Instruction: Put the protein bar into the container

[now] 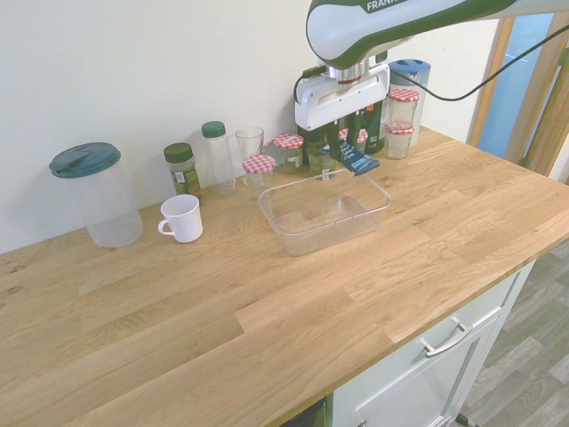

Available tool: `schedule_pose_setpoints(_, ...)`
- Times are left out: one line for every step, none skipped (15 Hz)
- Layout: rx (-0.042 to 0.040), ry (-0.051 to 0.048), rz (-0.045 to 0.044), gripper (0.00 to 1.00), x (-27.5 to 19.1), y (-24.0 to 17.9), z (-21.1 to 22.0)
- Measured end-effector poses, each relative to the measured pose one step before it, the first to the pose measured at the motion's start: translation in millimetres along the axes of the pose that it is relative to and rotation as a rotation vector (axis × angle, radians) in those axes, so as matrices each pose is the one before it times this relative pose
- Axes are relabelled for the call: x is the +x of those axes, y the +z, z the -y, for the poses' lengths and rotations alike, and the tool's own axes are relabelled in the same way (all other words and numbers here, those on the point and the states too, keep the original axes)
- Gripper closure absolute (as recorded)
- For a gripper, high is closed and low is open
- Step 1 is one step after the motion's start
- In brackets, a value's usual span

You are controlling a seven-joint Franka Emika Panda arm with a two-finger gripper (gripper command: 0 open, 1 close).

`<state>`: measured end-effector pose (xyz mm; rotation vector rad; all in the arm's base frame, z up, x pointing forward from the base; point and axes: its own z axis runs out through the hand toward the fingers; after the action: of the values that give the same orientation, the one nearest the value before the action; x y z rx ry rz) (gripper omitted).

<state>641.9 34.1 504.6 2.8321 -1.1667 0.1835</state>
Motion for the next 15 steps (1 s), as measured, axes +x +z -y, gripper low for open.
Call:
schedule_pose_setpoints(-0.00271,-0.00028,-0.00001,1.0,0.6,1.49,2.31)
schedule_pose_setpoints(-0.00358,0.00003,0.00023,1.0,0.9,1.66,1.56)
schedule_pose_setpoints(-0.00254,-0.00003,0.00074,1.0,0.72,0.77,1.29)
schedule_pose_setpoints(-0.00206,0.00023,0.00126,1.0,0.72,0.16,1.15)
schedule_pose_setpoints(-0.00187,0.0,0.00142,1.0,0.7,0.54,1.12)
schedule_pose_setpoints(-0.00205,-0.00056,0.00174,1.0,0.43,1.92,1.18)
schedule_pose_setpoints(-0.00285,0.00229,0.00203,0.0,0.17,2.65,1.17)
schedule_pose_setpoints(-0.00284,0.00447,0.00087,0.0,0.48,2.08,1.51)
schedule_pose_setpoints(-0.00376,-0.00011,-0.00028,0.0,0.64,2.14,1.58)
schedule_pose_setpoints(-0.00454,-0.00072,-0.0005,0.0,0.28,2.47,1.14)
schedule_pose_setpoints(-0.00454,-0.00005,0.0016,0.0,-0.49,3.06,1.29)
schedule_pose_setpoints(-0.0035,0.00056,0.00213,0.0,-0.76,2.76,1.42)
schedule_pose_setpoints(-0.00254,-0.00041,0.00215,0.0,-0.57,2.39,1.18)
schedule_pose_setpoints(-0.00127,-0.00143,0.00117,0.0,-0.79,1.51,1.21)
schedule_pose_setpoints(-0.00029,-0.00045,0.00015,0.0,-0.39,0.5,0.56)
